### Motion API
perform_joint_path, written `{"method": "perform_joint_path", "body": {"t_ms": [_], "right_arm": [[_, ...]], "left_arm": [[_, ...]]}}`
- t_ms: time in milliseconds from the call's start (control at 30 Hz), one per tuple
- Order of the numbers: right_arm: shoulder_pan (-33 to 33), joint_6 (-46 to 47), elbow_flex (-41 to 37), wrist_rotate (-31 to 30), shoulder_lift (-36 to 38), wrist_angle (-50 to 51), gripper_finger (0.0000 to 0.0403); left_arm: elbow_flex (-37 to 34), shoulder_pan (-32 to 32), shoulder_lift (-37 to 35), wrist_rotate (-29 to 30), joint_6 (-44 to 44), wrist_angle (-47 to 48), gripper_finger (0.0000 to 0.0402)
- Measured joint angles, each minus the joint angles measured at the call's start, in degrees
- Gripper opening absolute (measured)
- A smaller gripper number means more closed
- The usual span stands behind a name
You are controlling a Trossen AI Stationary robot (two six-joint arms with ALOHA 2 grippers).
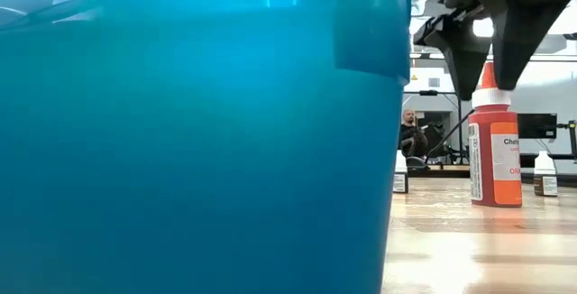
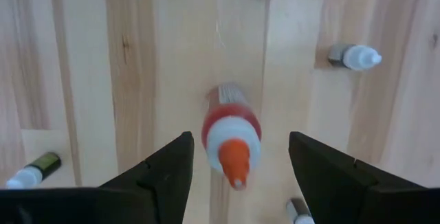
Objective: Pick & Place food coloring
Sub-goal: Put the large orange food coloring bottle into the blue bin
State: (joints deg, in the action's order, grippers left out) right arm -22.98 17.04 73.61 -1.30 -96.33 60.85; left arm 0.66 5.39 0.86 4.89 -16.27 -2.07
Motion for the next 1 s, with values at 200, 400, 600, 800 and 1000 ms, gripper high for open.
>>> {"method": "perform_joint_path", "body": {"t_ms": [200, 400, 600, 800, 1000], "right_arm": [[0.4, -0.1, -3.1, 1.1, 0.0, -3.8, 0.0229], [0.6, -0.5, -4.7, 2.8, -0.7, -5.8, 0.0214], [0.6, -1.0, -4.6, 2.9, -0.8, -5.9, 0.0142], [0.6, -1.2, -4.6, 2.9, -0.7, -6.0, 0.0116], [0.1, -2.6, -1.7, 3.6, -0.9, -4.7, 0.0116]], "left_arm": [[0.0, 0.0, 0.0, 0.0, 0.0, 0.0, 0.0105], [0.0, 0.0, 0.0, 0.0, 0.0, 0.0, 0.0105], [0.0, 0.0, 0.0, 0.0, 0.0, 0.0, 0.0105], [0.0, 0.0, 0.0, 0.0, 0.0, 0.0, 0.0105], [0.0, 0.0, 0.0, 0.0, 0.0, 0.0, 0.0105]]}}
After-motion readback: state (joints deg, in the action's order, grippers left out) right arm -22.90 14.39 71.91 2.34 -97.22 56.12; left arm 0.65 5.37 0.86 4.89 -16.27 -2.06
